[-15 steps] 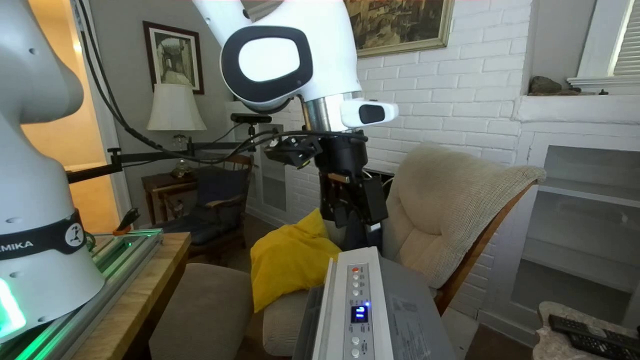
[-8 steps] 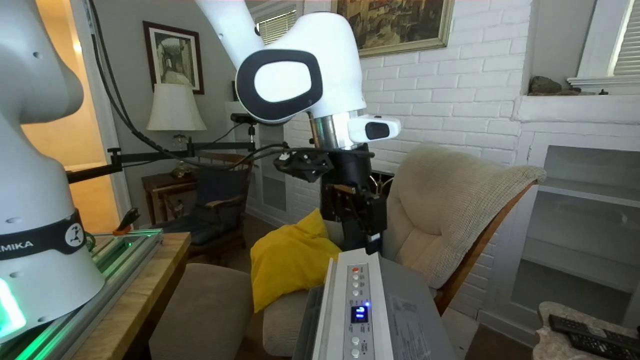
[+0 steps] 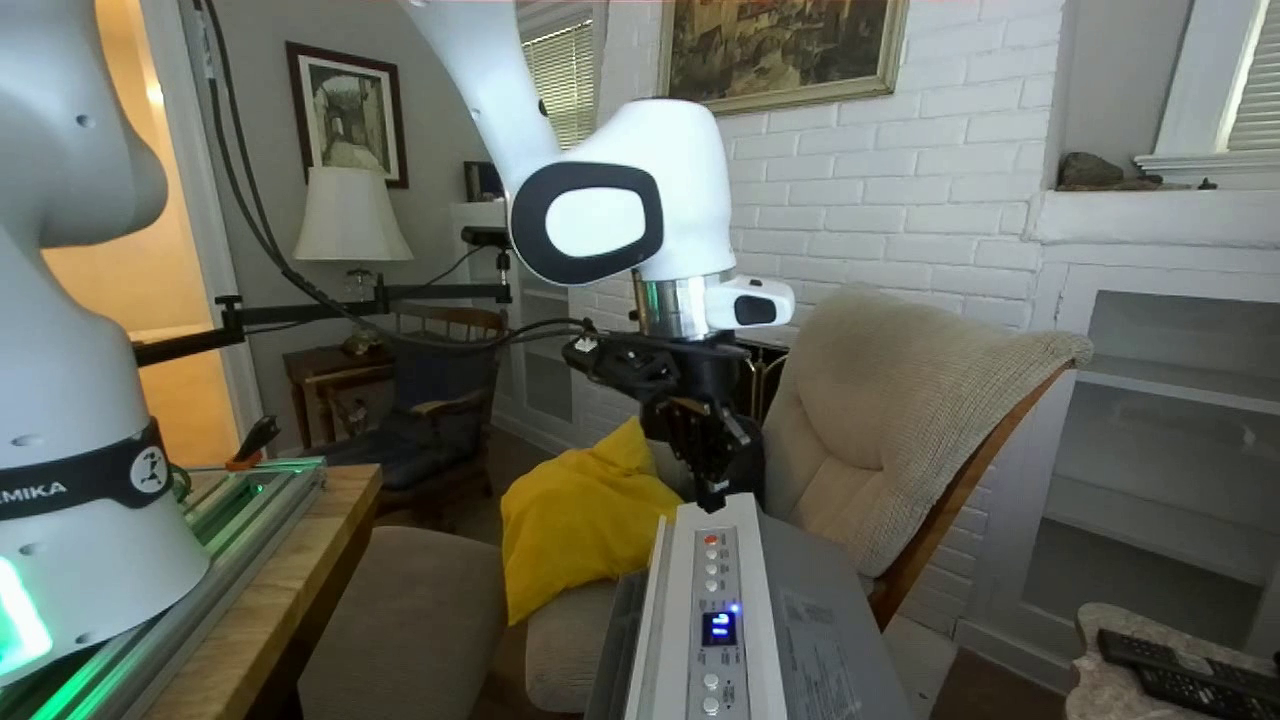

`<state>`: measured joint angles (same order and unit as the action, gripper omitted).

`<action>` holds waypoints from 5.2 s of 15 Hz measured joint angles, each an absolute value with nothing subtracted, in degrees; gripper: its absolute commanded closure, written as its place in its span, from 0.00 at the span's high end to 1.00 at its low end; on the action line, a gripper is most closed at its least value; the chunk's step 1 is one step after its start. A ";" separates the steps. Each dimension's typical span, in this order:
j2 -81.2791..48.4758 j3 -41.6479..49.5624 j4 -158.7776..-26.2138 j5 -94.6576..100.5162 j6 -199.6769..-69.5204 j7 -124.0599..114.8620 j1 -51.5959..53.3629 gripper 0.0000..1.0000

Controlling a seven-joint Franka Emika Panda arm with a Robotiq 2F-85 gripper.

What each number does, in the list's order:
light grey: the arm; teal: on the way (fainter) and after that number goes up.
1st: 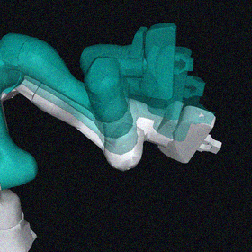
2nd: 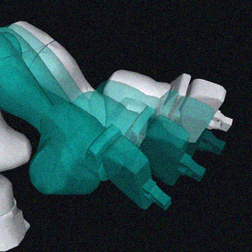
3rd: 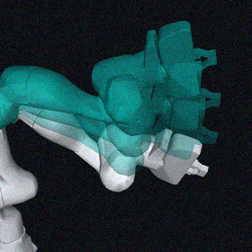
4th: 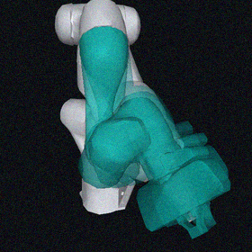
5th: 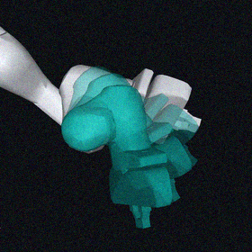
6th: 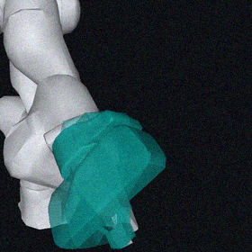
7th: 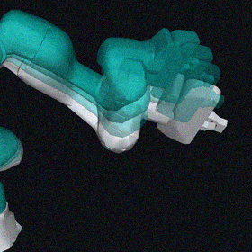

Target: Press the third button from the left on the air conditioner

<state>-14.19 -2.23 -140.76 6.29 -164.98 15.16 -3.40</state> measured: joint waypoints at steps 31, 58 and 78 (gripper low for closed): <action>-26.20 0.11 -134.84 10.36 -166.14 16.47 0.29 0.00; -28.77 1.43 -132.84 12.94 -167.87 16.47 2.08 0.00; -3.61 -3.54 -133.85 3.94 -132.82 3.19 0.54 1.00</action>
